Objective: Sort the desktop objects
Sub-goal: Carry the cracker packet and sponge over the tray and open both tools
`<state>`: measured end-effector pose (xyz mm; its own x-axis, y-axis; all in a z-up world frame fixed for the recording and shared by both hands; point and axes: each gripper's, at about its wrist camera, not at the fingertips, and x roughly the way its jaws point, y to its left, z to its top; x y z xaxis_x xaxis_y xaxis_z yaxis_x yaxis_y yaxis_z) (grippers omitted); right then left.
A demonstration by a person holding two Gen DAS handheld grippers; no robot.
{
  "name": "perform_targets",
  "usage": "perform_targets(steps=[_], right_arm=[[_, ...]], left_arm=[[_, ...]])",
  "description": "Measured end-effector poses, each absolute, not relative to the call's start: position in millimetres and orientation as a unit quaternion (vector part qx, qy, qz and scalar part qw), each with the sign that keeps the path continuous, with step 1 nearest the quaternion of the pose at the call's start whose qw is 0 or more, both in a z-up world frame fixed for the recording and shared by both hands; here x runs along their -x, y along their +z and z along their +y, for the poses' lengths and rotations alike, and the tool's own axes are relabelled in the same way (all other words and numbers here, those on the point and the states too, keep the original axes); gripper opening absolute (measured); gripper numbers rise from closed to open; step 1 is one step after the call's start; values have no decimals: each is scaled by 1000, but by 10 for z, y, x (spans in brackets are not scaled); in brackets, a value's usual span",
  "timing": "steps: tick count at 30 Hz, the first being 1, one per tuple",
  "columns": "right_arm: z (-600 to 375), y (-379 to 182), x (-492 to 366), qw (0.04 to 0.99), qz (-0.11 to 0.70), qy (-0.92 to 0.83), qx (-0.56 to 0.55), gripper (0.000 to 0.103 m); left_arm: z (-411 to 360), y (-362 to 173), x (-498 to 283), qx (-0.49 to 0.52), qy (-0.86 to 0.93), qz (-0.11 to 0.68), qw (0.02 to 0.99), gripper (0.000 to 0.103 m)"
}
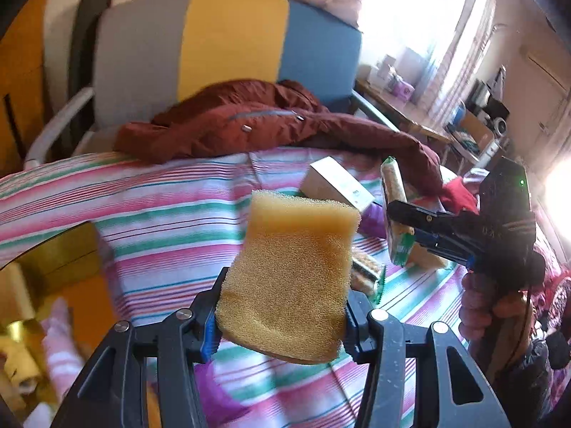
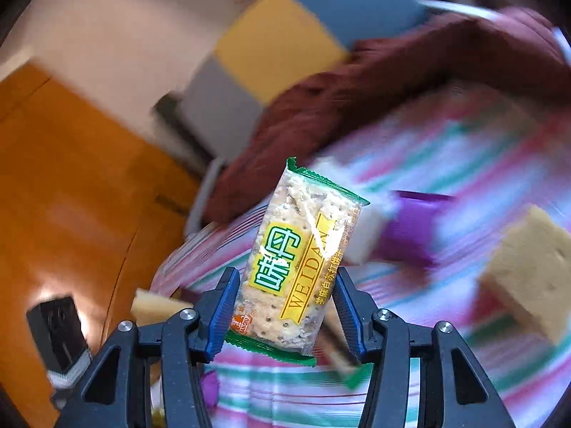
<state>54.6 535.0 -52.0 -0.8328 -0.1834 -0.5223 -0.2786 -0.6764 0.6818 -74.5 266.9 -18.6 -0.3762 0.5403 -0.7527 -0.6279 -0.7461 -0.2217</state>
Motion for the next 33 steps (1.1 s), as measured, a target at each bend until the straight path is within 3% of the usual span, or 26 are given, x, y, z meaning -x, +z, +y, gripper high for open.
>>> perform_targets(steps=[7, 20, 33], right_arm=[[4818, -431, -293, -46, 325, 887, 325, 53], [3833, -269, 13, -140, 290, 864, 387, 54], [2549, -156, 294, -215, 232, 854, 413, 54]], left_arm=[[1930, -119, 615, 423, 855, 36, 299, 53], [616, -253, 572, 424, 884, -23, 193, 53], [-149, -430, 471, 424, 893, -65, 132, 54]])
